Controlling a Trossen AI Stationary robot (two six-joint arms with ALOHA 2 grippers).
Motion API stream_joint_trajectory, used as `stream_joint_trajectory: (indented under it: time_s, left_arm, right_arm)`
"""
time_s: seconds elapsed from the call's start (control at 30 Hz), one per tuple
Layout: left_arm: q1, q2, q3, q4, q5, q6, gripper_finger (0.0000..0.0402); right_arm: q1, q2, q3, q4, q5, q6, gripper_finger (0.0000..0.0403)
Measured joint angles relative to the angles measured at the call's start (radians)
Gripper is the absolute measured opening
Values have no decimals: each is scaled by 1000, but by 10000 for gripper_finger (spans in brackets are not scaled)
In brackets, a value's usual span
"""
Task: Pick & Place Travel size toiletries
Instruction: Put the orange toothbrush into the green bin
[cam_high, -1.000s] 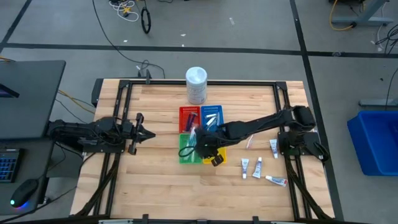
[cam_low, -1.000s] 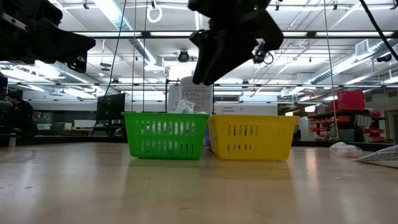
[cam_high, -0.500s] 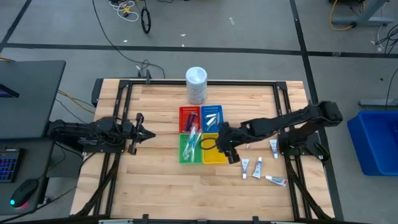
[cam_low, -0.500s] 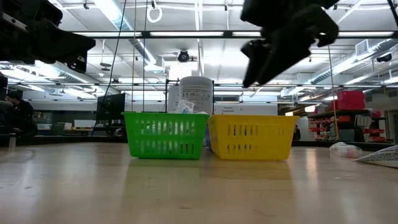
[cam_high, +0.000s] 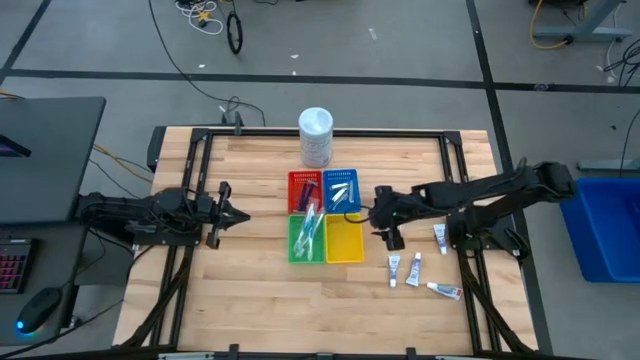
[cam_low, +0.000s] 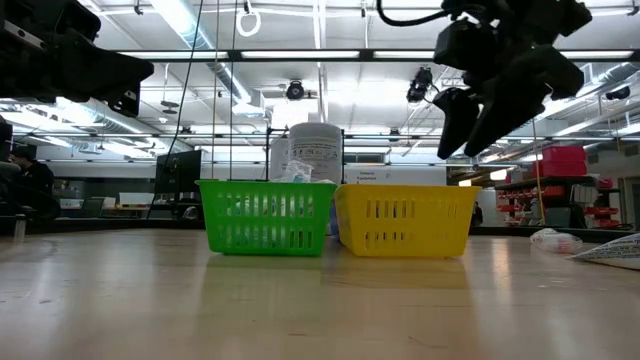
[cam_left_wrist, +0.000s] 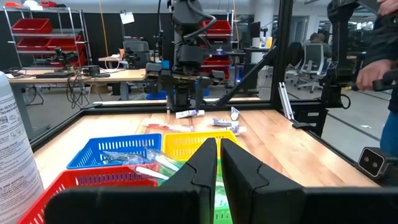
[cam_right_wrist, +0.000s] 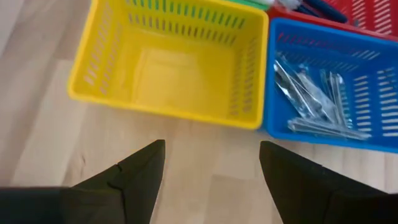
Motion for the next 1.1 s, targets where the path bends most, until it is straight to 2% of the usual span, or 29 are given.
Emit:
stream_joint_trajectory:
  time_s: [0.2,0.63,0.93,1.1]
  left_arm:
    - [0,0,0,1,-3,0,27]
    - [0,0,0,1,-3,0,27]
    - [0,0,0,0,-3,0,27]
    - [0,0,0,0,-3,0,27]
  right_arm:
    - [-27,-67,-65,-14,0,-72,259]
    - [6,-70,-126,-81,-1,-300,236]
    - [10,-69,-130,-85,-1,-512,253]
    - [9,-69,-130,-86,-1,-550,266]
